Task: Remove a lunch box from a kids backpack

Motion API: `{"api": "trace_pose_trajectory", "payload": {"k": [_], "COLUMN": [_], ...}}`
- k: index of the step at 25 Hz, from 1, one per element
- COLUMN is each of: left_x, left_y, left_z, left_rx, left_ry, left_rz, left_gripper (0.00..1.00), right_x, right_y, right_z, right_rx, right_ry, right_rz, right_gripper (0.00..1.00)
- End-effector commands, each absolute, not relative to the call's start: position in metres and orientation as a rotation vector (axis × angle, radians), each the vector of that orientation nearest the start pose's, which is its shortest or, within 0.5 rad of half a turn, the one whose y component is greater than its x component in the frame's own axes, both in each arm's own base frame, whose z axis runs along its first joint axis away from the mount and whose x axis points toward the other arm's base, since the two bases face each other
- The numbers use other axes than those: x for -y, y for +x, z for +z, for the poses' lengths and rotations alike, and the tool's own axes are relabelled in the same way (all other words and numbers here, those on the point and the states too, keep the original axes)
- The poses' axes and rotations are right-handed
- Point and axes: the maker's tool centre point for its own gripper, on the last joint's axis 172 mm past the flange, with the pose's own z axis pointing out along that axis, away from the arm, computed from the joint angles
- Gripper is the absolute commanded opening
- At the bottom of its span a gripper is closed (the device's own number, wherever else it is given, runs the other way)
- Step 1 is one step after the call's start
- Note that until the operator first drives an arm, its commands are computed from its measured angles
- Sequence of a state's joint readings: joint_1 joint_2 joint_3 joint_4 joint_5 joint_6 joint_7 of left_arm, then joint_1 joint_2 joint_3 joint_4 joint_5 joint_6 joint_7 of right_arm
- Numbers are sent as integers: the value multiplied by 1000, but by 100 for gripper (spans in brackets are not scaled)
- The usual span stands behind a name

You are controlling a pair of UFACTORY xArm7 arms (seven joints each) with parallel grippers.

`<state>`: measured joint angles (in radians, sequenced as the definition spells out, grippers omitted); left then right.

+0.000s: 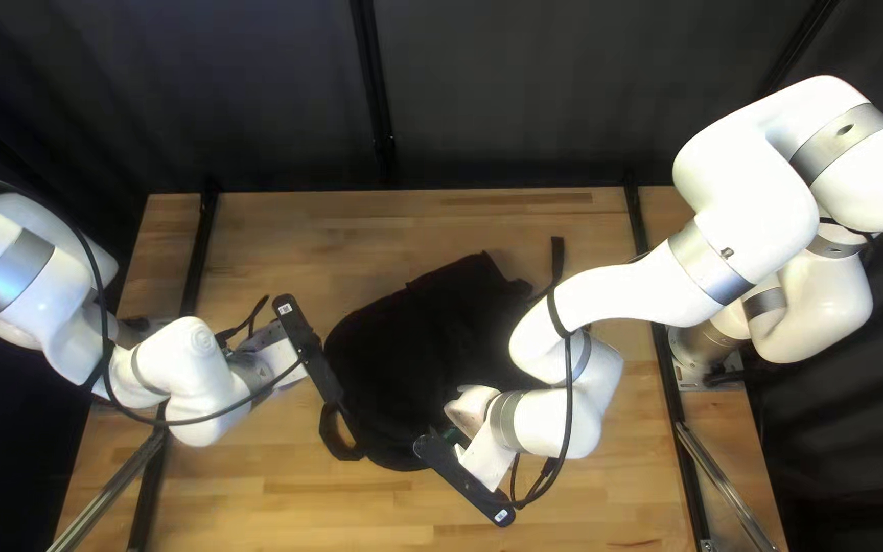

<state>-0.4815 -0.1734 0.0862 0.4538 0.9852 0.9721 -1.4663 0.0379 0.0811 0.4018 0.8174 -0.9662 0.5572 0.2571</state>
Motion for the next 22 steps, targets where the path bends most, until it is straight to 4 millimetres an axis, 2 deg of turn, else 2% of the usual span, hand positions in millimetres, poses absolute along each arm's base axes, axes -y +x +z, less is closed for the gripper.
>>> {"api": "trace_pose_trajectory", "payload": {"k": [1, 7, 11, 22], "left_x": [-25, -41, -55, -75], "left_y": [344, 351, 363, 380], "left_z": [100, 91, 90, 87], "left_rx": [421, 430, 427, 419], "left_ry": [-2420, -2441, -2457, -2479], "left_rz": [-463, -462, -459, -454], "left_gripper": [0, 0, 0, 0], "right_x": [-165, -167, -167, -170], "right_y": [489, 491, 492, 494], "right_z": [124, 123, 122, 116], "right_rx": [1657, 1675, 1686, 1715], "right_ry": [-3116, -3103, -3095, -3073], "right_rz": [-638, -634, -630, -622], "right_gripper": [0, 0, 0, 0]}}
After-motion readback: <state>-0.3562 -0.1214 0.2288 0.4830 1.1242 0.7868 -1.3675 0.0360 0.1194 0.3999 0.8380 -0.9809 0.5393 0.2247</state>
